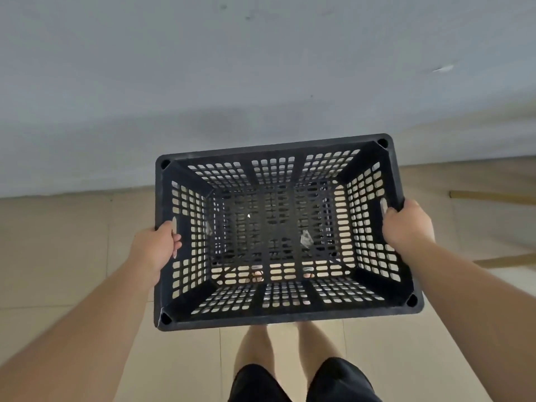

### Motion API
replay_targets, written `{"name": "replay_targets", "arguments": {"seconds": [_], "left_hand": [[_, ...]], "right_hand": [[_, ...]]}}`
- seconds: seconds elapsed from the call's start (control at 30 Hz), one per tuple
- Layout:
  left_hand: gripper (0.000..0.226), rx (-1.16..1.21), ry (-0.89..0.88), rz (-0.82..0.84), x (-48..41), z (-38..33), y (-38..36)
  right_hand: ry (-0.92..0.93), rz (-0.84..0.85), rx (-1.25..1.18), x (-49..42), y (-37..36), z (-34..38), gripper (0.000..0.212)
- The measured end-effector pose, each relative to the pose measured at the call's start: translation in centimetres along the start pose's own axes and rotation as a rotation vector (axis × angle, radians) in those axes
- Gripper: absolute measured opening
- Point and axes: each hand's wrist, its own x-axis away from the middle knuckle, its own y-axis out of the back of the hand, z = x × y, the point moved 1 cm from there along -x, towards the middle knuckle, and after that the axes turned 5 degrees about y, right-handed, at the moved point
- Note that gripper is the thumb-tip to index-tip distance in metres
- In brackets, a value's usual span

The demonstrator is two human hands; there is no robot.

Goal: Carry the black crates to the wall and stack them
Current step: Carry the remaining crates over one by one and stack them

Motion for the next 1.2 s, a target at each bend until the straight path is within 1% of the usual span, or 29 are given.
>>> {"name": "replay_targets", "arguments": {"seconds": [0.23,0.53,0.7,0.97,1.13,1.2], "left_hand": [[0.043,-0.031,-0.02,-0.01,-6.6,-0.4,-3.2],[0.037,-0.039,0.006,-0.017,-12.0,-0.4,-5.5],[0.033,-0.065,0.004,-0.016,-13.2,-0.2,-5.9],[0.04,-0.214,-0.04,-0.066,-13.7,0.4,-5.9],[0.042,-0.243,-0.061,-0.075,-13.6,1.1,-5.6],[0.041,-0.251,-0.068,-0.074,-13.5,1.4,-5.5]], "right_hand": [[-0.008,0.019,0.021,-5.2,-4.7,0.1,0.033],[0.007,0.026,0.044,-9.0,-9.1,1.3,0.031],[0.008,0.036,0.076,-9.5,-10.2,1.6,0.031],[-0.031,0.092,0.135,-9.0,-10.6,1.6,0.027],[-0.052,0.095,0.149,-8.6,-11.4,0.7,0.014],[-0.056,0.099,0.151,-8.8,-11.6,0.7,0.013]]}}
